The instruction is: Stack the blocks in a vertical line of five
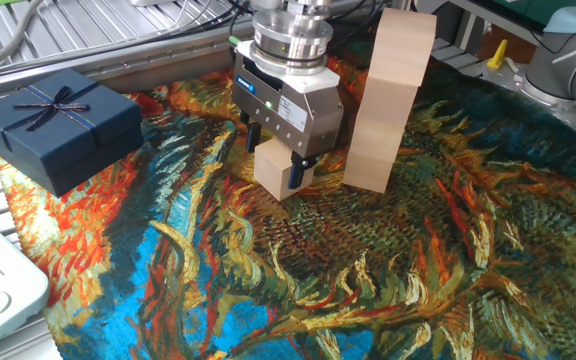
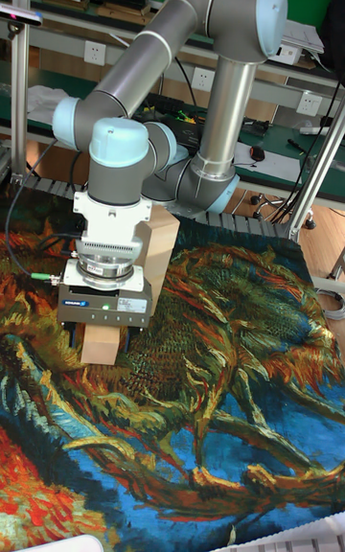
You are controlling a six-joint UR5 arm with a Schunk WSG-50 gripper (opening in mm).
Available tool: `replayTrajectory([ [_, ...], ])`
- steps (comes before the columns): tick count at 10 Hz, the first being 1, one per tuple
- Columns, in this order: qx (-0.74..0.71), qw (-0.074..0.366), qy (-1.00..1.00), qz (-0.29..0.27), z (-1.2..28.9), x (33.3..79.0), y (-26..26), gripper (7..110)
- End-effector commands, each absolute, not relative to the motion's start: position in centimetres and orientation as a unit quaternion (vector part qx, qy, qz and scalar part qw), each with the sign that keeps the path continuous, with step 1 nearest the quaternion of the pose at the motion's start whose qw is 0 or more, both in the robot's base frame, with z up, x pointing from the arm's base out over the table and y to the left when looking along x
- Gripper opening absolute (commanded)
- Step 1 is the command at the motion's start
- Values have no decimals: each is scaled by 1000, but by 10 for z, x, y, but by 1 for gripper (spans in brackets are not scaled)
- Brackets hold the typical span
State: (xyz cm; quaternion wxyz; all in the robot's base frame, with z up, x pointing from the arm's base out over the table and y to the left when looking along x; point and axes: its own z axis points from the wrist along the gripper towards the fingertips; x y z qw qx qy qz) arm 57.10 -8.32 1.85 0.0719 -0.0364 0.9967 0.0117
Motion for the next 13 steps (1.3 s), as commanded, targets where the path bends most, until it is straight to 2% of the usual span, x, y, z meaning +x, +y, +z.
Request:
replayTrajectory([
  [1,-41,64,997,7,20,566,-88,88],
  [3,-44,65,997,4,20,567,-89,88],
  [5,-64,50,996,-44,21,561,-112,88],
  [7,-61,44,996,-38,20,558,-110,88],
  [8,-60,45,997,-27,20,558,-104,66],
  [13,-64,56,996,11,20,562,-85,66],
])
